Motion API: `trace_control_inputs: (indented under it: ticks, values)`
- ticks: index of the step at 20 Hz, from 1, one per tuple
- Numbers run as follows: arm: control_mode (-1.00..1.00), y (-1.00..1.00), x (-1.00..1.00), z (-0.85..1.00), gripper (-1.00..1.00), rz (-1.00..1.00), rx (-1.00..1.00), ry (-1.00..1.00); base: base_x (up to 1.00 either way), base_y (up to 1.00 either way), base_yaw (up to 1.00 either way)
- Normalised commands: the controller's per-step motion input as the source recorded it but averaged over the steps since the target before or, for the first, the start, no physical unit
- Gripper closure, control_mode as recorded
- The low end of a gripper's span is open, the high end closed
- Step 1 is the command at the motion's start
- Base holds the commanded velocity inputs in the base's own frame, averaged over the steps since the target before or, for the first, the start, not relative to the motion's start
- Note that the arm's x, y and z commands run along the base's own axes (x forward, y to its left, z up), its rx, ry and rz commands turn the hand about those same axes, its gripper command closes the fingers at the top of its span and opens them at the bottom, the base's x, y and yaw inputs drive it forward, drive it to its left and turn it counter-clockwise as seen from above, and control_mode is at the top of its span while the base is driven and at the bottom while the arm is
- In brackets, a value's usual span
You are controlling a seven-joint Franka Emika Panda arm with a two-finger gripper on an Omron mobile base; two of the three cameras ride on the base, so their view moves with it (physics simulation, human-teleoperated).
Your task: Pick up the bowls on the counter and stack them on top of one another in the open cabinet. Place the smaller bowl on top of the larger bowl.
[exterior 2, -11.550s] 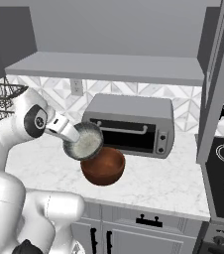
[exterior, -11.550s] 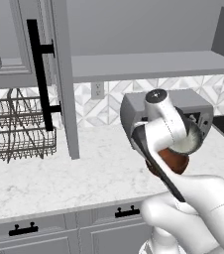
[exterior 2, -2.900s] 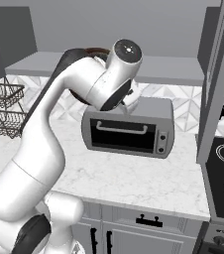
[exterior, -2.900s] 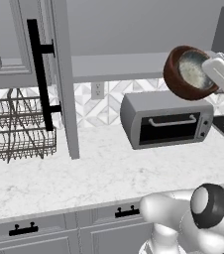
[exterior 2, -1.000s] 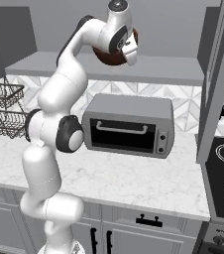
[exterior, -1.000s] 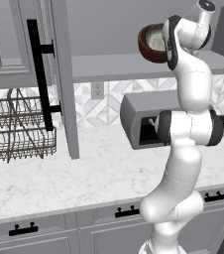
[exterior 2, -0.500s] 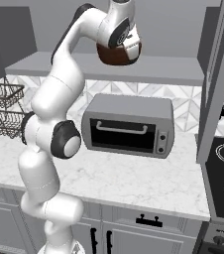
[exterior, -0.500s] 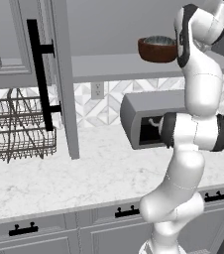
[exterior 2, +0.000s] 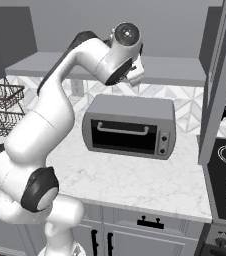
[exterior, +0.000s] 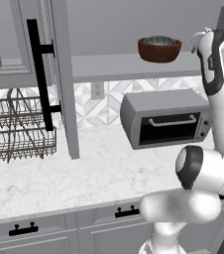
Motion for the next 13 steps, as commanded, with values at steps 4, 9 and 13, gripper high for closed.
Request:
trace_control_inputs:
  ticks: [4,9,13]
  values:
    - [-1.00,0.01,-1.00,-1.00,-1.00,0.00,-0.21,0.00,0.00,0.00,0.00]
    - [-1.00,0.14,-1.00,-1.00,-1.00,0.00,-0.33,0.01,0.00,0.00,0.00]
    - [-1.00,0.01,-1.00,-0.86,-1.00,0.00,-0.39,-0.42,0.00,0.00,0.00]
